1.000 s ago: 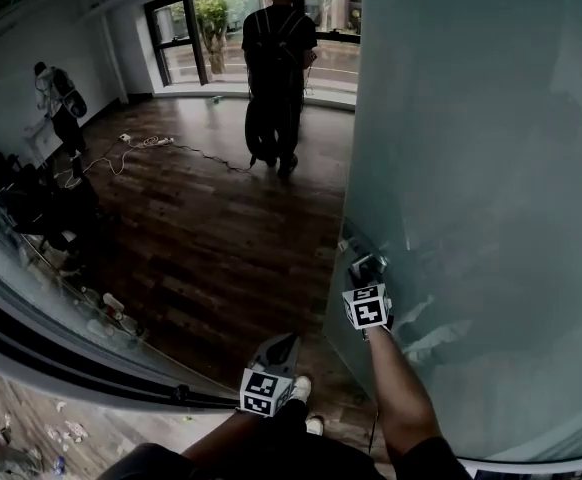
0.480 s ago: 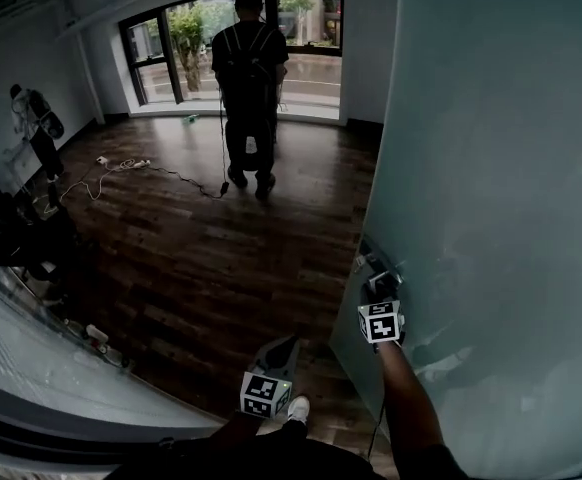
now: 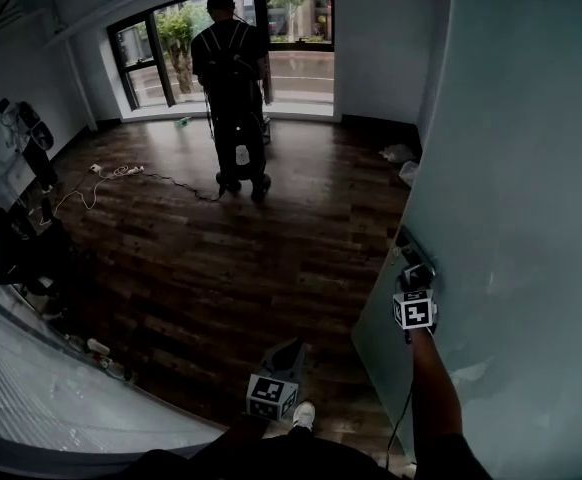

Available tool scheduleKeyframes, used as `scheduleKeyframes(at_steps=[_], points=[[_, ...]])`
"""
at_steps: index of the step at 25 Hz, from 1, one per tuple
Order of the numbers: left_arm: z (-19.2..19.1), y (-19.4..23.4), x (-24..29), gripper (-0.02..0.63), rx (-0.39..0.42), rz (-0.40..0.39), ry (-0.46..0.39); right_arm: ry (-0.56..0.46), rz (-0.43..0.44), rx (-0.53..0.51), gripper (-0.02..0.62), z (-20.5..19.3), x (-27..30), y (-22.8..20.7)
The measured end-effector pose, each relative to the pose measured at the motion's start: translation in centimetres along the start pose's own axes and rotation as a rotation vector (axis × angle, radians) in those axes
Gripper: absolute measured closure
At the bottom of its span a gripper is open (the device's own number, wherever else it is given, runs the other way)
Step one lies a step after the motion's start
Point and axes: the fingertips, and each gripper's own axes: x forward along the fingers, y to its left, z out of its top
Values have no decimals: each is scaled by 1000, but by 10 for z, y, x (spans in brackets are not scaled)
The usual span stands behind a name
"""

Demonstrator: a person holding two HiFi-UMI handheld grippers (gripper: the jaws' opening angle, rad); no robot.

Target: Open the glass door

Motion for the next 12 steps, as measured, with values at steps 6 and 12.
scheduleKeyframes(at_steps=[6, 12], points=[[2, -5, 23, 600, 15, -42, 0, 103, -9, -64, 575, -12, 5, -43], [15, -6, 29, 600, 30, -59, -15, 141, -85, -100, 571, -7, -6, -81]])
